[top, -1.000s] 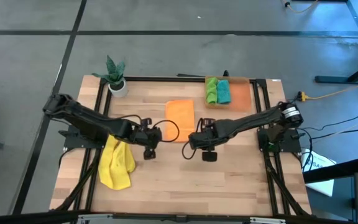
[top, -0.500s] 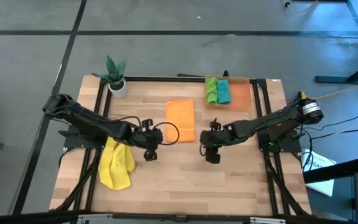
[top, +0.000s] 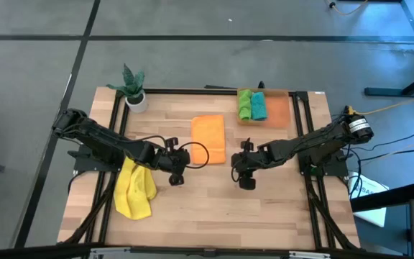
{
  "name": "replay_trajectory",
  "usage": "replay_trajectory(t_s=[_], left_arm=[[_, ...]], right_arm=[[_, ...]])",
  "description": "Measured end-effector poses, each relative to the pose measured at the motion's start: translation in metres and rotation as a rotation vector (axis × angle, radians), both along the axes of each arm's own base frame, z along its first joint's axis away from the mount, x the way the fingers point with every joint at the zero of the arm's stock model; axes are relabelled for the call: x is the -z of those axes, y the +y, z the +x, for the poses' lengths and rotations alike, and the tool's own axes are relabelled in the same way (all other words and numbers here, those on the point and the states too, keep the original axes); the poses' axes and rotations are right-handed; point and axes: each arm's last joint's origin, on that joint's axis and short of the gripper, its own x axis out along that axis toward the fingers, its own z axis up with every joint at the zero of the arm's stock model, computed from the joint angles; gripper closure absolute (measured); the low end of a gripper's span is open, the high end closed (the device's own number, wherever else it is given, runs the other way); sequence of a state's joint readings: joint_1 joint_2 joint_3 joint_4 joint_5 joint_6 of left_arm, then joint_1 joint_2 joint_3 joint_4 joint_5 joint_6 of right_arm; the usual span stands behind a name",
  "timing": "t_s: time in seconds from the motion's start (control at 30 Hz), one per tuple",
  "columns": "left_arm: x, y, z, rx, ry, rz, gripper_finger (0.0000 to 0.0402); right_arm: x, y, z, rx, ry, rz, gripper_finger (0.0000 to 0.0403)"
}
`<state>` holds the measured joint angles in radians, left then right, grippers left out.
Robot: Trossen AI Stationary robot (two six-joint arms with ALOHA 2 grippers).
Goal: Roll microfiber towels into tight, uniform cylinder then place into a basket
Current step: Fold the orange towel
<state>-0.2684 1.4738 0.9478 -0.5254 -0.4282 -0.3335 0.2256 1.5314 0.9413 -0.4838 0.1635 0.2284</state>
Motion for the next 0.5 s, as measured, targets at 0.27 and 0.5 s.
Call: replay_trajectory(t_s=[0.27,0.5], left_arm=[[-0.002,-0.001,0.003,0.002,-0.031,-0.016,0.0316],[-0.001,-0.001,0.004,0.006,-0.039,-0.009,0.0316]], right_arm=[[-0.004,0.002,0.008,-0.082,-0.083,-0.033,0.0256],[0.004,0.0,0.018,-0.185,-0.105,-0.105,0.0256]])
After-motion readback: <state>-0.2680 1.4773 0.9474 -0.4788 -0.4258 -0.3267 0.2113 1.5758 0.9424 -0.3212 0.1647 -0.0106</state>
